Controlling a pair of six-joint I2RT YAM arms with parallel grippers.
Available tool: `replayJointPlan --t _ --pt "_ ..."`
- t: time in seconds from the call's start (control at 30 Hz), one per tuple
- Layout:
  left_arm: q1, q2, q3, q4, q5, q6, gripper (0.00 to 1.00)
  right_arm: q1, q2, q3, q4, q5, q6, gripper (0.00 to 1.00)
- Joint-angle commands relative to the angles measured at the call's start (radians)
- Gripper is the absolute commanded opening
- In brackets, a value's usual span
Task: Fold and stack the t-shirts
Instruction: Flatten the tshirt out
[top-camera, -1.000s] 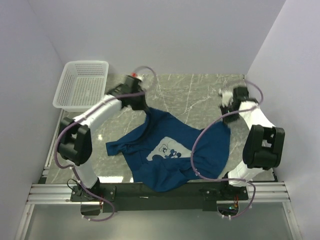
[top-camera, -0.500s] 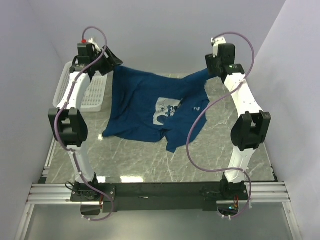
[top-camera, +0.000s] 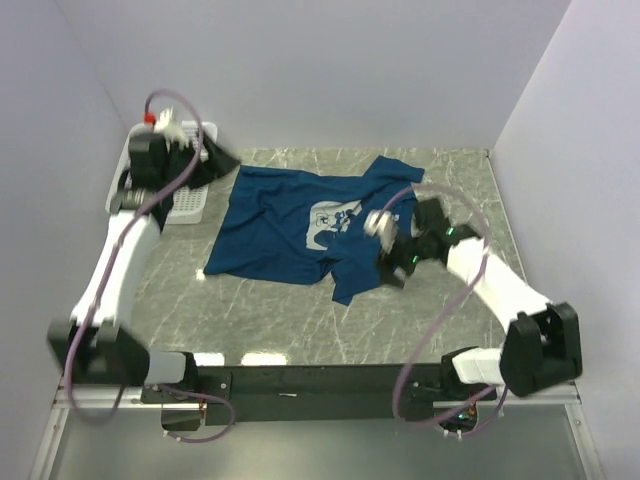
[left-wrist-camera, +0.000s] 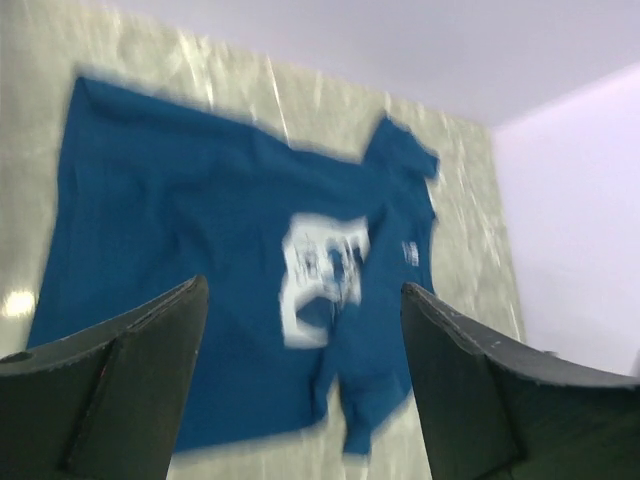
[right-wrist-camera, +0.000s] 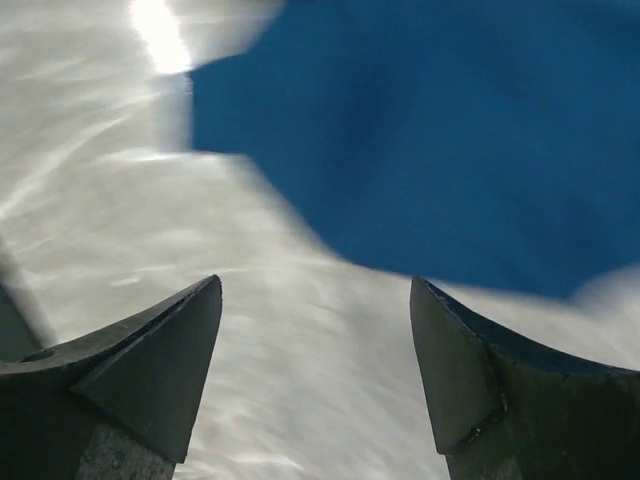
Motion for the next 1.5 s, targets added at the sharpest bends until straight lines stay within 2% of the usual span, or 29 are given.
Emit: replayJointPlan --t 0.0,0.07,0.1,0.17,0.27,0.43,0.5,0.6,0.63,0.7,0.73,0.77,0.83,0.87,0.9,0.93,0.97,1.03,1.07,1.13,1.17,1.2,1.27,1.3,1.33,1.37,1.4,1.43,1.47 --pt "-0.002 -0.145 -0.298 0.026 0.049 -0.047 0.82 0.152 -0.125 -0.173 0.138 -0.072 -0.058 0.83" --pt "-0.002 -0.238 -0.456 -0.01 -0.006 -0.113 0.83 0.251 -0.12 -0.216 0.268 0.027 0.038 0.83" --pt "-0.002 -0.286 -0.51 -0.03 -0.019 -0.143 0.83 0.282 -0.079 -0.213 0.296 0.135 0.071 0.83" --pt "-0.002 -0.329 -0.662 -0.016 -0.045 -0.24 0.83 0.333 -0.019 -0.174 0.338 0.216 0.152 0.82" --pt "-0.002 -0.377 -0.8 0.024 -0.118 -0.349 0.84 0.397 0.092 -0.117 0.356 0.368 0.221 0.8" --pt "0.002 -0.326 -0.85 0.128 -0.187 -0.439 0.8 0.436 0.196 -0.089 0.407 0.474 0.301 0.77" --pt "0.002 -0.265 -0.828 0.154 -0.219 -0.456 0.79 0.442 0.248 -0.066 0.39 0.509 0.336 0.71" --pt "0.002 -0.153 -0.779 0.196 -0.246 -0.47 0.76 0.445 0.259 -0.045 0.344 0.471 0.347 0.46" --pt "0.002 -0.119 -0.764 0.197 -0.25 -0.464 0.74 0.444 0.25 -0.048 0.332 0.462 0.339 0.34" --pt "0.004 -0.012 -0.71 0.183 -0.253 -0.438 0.59 0.44 0.198 -0.052 0.272 0.439 0.301 0.26" --pt "0.004 0.02 -0.695 0.182 -0.249 -0.427 0.52 0.428 0.178 -0.04 0.231 0.417 0.234 0.16" --pt "0.005 0.049 -0.674 0.183 -0.238 -0.414 0.29 0.418 0.157 -0.036 0.135 0.399 0.194 0.1" --pt "0.011 0.096 -0.664 0.183 -0.191 -0.38 0.11 0.384 0.065 -0.048 0.059 0.359 0.089 0.0" --pt "0.011 0.094 -0.672 0.183 -0.174 -0.369 0.01 0.338 -0.013 -0.055 -0.025 0.342 0.042 0.0" --pt "0.013 0.062 -0.681 0.186 -0.163 -0.354 0.01 0.303 -0.053 -0.066 -0.07 0.31 -0.004 0.0" --pt "0.013 0.033 -0.695 0.187 -0.148 -0.348 0.01 0.274 -0.093 -0.089 -0.122 0.292 -0.124 0.0" --pt "0.013 -0.002 -0.725 0.18 -0.137 -0.342 0.01 0.205 -0.134 -0.107 -0.244 0.273 -0.194 0.0" --pt "0.011 -0.14 -0.762 0.159 -0.082 -0.329 0.01 0.14 -0.268 -0.187 -0.323 0.279 -0.348 0.0" --pt "0.011 -0.192 -0.811 0.154 -0.053 -0.331 0.01 0.108 -0.356 -0.219 -0.355 0.29 -0.383 0.0" --pt "0.01 -0.335 -0.857 0.13 -0.003 -0.332 0.01 0.068 -0.432 -0.285 -0.353 0.263 -0.391 0.0" --pt "0.01 -0.373 -0.889 0.112 0.003 -0.334 0.01 0.068 -0.475 -0.299 -0.308 0.235 -0.351 0.08" --pt "0.01 -0.431 -0.9 0.098 -0.006 -0.335 0.01 0.08 -0.488 -0.305 -0.27 0.18 -0.299 0.48" --pt "0.013 -0.46 -0.917 0.085 -0.038 -0.329 0.0 0.12 -0.471 -0.318 -0.119 0.062 -0.118 0.62" --pt "0.013 -0.455 -0.916 0.078 -0.045 -0.326 0.0 0.17 -0.454 -0.322 -0.046 0.07 -0.051 0.71" --pt "0.018 -0.446 -0.91 0.072 -0.042 -0.323 0.0 0.284 -0.433 -0.336 0.035 0.101 0.088 0.72" --pt "0.019 -0.423 -0.903 0.07 -0.036 -0.319 0.01 0.346 -0.376 -0.341 0.169 0.171 0.13 0.72" --pt "0.019 -0.414 -0.897 0.067 -0.04 -0.308 0.07 0.392 -0.338 -0.341 0.23 0.201 0.164 0.72" --pt "0.021 -0.406 -0.89 0.068 -0.049 -0.303 0.3 0.452 -0.231 -0.329 0.329 0.248 0.256 0.72" --pt "0.024 -0.398 -0.89 0.074 -0.055 -0.3 0.44 0.468 -0.162 -0.301 0.339 0.292 0.293 0.72"
